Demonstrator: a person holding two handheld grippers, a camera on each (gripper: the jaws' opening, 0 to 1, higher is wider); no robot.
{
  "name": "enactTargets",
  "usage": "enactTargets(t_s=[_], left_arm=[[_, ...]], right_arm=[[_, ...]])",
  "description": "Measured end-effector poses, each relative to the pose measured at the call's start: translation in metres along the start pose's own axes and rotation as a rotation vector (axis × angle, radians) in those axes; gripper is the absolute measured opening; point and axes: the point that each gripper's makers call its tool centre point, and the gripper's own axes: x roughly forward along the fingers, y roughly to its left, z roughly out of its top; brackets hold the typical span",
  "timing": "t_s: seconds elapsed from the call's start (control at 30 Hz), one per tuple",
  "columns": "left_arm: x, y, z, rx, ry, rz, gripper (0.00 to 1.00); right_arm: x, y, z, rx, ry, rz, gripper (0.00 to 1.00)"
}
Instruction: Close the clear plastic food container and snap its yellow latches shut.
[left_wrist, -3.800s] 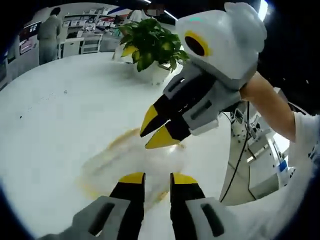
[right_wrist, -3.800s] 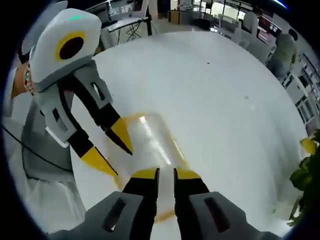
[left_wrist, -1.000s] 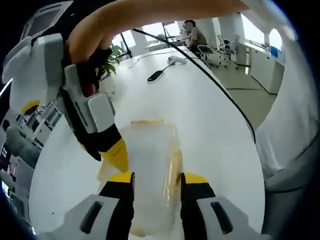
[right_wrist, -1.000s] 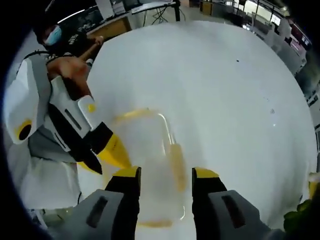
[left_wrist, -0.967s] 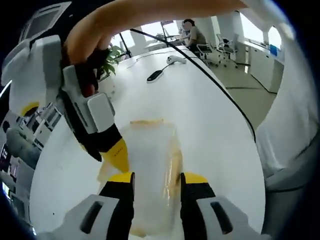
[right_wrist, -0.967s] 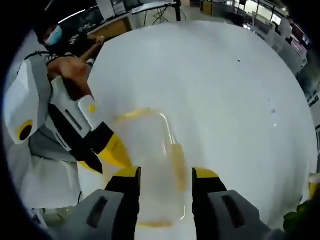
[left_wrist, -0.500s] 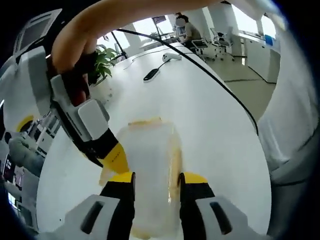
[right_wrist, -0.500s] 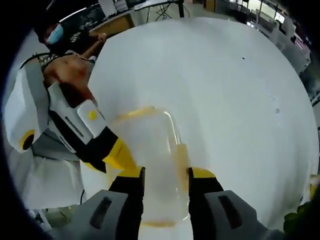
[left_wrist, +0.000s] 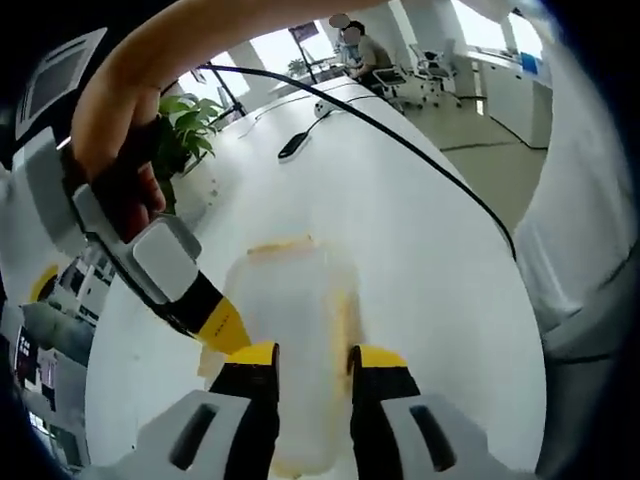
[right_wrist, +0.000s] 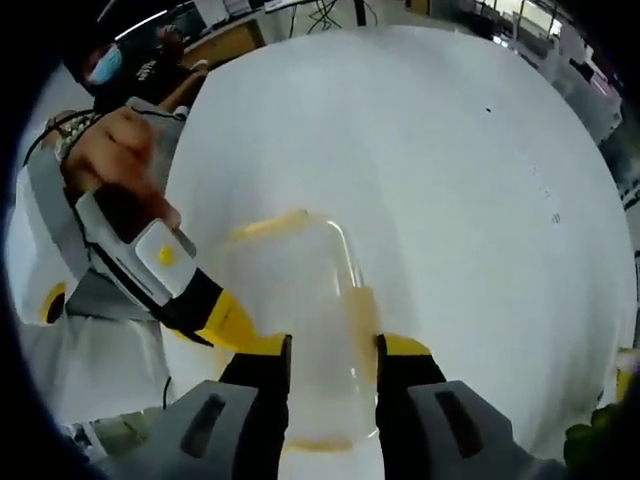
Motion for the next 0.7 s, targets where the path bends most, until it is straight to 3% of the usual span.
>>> enactTargets(t_s=[0.37,0.57,0.6,0.63,0.7], left_arm=[[0.0005,-0.0013,0.0007,0.044,-0.012,0.013,0.17],[0.0017,-0.0032,0.0016,0.039,-0.014,0.019,0.15],[0.003,-0.0019,-0.007,0.0,0.018,0.047,0.15],[0.0069,-0.0014,-0.0056,0.038,0.01,0.043,0.15],[0.0038,0.0035,-0.0072,0.032,-0.012,0.032,0.16]], right_arm=[[0.0004,-0.0002,-0.0004,0.007,0.012,0.0,0.3],[0.0016,0.0002,-0.0006,-0.005,0.048,-0.008,0.3],[0.0013,0.0001,-0.0008,-0.012,0.052,-0.008,0.3],[0.0011,-0.0005,-0.0007,-0.013,0.052,-0.009,0.3],[0.001,-0.0004,-0.0007,-0.014,0.049,-0.01,0.3]])
